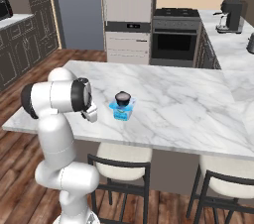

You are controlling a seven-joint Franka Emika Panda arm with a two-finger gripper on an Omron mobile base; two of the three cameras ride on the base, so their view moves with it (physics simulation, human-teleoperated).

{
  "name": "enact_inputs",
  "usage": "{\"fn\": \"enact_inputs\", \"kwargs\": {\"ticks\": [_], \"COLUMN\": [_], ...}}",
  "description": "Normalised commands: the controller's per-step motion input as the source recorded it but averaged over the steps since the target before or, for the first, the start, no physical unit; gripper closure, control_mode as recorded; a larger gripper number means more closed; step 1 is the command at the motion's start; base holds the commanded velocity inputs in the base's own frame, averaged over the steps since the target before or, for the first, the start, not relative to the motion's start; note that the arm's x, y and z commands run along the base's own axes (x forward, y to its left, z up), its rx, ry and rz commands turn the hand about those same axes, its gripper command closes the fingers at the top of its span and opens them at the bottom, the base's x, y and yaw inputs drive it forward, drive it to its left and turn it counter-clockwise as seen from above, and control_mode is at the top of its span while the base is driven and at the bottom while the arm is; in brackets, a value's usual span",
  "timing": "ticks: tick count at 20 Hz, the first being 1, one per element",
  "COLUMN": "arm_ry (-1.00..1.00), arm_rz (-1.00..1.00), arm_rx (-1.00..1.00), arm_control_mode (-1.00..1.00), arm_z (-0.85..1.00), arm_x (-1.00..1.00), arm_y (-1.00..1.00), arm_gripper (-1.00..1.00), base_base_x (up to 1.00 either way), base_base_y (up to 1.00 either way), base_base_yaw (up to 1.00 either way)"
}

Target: Stack the yogurt containers by placing the smaller containers on top of the larger containers.

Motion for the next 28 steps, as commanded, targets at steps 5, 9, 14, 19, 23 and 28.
{"fn": "enact_inputs", "kwargs": {"ticks": [5, 9, 14, 19, 23, 28], "arm_ry": [0.00, -0.01, -0.14, -0.20, -0.07, 0.00], "arm_rz": [0.00, 0.00, 0.00, 0.00, 0.00, 0.01], "arm_rx": [0.00, 0.00, 0.04, 0.12, 0.17, 0.15], "arm_control_mode": [-1.00, -1.00, -1.00, -1.00, -1.00, -1.00], "arm_z": [-0.09, 0.06, 0.61, 0.91, 0.88, 0.76], "arm_x": [-0.02, -0.11, -0.36, -0.29, -0.15, -0.07], "arm_y": [-0.12, -0.21, -0.52, -0.62, -0.62, -0.57], "arm_gripper": [1.00, 1.00, 1.00, 1.00, 1.00, 1.00], "base_base_x": [0.00, 0.00, 0.00, 0.00, 0.00, 0.00], "base_base_y": [0.00, 0.00, 0.00, 0.00, 0.00, 0.00], "base_base_yaw": [0.00, 0.00, 0.00, 0.00, 0.00, 0.00]}}
